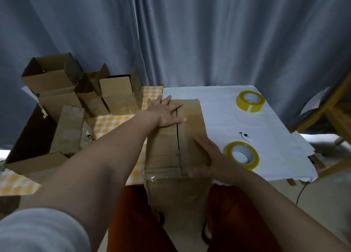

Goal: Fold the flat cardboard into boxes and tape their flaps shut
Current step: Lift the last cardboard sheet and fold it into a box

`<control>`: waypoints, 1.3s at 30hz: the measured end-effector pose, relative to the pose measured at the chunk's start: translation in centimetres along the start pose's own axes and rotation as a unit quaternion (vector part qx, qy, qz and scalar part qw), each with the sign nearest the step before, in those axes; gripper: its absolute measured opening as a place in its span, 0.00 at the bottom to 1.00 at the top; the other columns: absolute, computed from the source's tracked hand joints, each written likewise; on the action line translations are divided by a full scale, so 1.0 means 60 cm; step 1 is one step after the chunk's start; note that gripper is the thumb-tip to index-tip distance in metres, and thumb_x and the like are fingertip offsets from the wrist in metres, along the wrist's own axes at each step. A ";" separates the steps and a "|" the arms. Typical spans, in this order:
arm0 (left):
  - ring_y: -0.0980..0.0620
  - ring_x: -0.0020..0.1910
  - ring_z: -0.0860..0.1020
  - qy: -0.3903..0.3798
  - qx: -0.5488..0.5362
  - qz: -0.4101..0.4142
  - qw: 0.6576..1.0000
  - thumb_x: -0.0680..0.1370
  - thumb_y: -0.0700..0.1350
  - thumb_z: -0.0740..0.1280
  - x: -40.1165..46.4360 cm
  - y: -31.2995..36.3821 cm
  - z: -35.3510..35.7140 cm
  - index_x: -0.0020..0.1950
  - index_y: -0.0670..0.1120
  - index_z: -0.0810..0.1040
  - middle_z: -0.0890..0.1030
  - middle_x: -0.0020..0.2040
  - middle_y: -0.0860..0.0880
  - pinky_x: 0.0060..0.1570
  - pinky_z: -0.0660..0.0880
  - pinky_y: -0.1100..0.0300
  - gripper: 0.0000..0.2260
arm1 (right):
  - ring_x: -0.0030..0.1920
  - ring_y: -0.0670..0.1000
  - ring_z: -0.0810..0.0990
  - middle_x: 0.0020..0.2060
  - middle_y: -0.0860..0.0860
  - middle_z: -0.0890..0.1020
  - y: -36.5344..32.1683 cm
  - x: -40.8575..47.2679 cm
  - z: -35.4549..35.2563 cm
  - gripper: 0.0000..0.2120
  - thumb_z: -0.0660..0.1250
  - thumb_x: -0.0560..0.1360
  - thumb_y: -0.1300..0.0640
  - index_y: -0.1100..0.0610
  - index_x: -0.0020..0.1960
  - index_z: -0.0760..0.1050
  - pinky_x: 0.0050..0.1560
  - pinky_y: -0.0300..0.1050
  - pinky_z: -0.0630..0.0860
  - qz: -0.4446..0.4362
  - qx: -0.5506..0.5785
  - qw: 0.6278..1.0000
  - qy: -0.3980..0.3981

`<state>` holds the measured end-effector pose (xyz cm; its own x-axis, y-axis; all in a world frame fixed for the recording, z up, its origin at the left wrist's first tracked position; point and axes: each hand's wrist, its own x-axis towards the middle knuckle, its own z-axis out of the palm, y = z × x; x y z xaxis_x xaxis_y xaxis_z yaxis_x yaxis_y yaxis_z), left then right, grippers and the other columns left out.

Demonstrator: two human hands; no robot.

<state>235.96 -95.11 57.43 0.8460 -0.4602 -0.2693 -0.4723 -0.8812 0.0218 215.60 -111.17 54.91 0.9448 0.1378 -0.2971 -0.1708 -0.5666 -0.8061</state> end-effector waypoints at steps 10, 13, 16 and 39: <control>0.37 0.70 0.60 0.101 -0.132 -0.118 0.979 0.68 0.77 0.54 -0.032 -0.058 -0.026 0.74 0.64 0.57 0.63 0.71 0.41 0.66 0.60 0.41 0.37 | 0.65 0.45 0.72 0.68 0.45 0.71 -0.029 0.010 -0.033 0.50 0.79 0.63 0.62 0.42 0.75 0.54 0.51 0.44 0.78 -0.087 0.020 0.991 0.098; 0.36 0.70 0.60 0.130 -0.156 -0.224 0.953 0.69 0.77 0.51 -0.059 -0.088 -0.062 0.74 0.60 0.59 0.64 0.71 0.39 0.66 0.62 0.40 0.37 | 0.43 0.43 0.80 0.54 0.47 0.80 -0.062 0.042 -0.086 0.49 0.79 0.60 0.68 0.47 0.74 0.59 0.40 0.37 0.78 -0.129 0.060 0.982 0.127; 0.35 0.71 0.59 0.152 -0.175 -0.292 0.928 0.69 0.77 0.49 -0.091 -0.118 -0.083 0.74 0.56 0.61 0.62 0.72 0.37 0.66 0.62 0.40 0.40 | 0.36 0.47 0.81 0.48 0.57 0.82 -0.073 0.082 -0.132 0.40 0.72 0.65 0.77 0.54 0.71 0.65 0.38 0.37 0.79 -0.124 0.169 0.959 0.188; 0.45 0.73 0.64 0.164 -0.209 -0.204 0.942 0.71 0.70 0.61 -0.152 -0.057 0.047 0.77 0.55 0.57 0.52 0.79 0.52 0.60 0.70 0.49 0.38 | 0.50 0.36 0.78 0.56 0.39 0.77 0.005 0.104 -0.124 0.21 0.66 0.76 0.47 0.45 0.68 0.70 0.46 0.32 0.74 -0.016 0.282 0.935 0.215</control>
<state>229.16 -87.62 57.11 0.9994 -0.0232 -0.0258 -0.0118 -0.9264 0.3764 223.52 -116.52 56.64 0.9565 -0.2600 -0.1323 -0.1458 -0.0334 -0.9888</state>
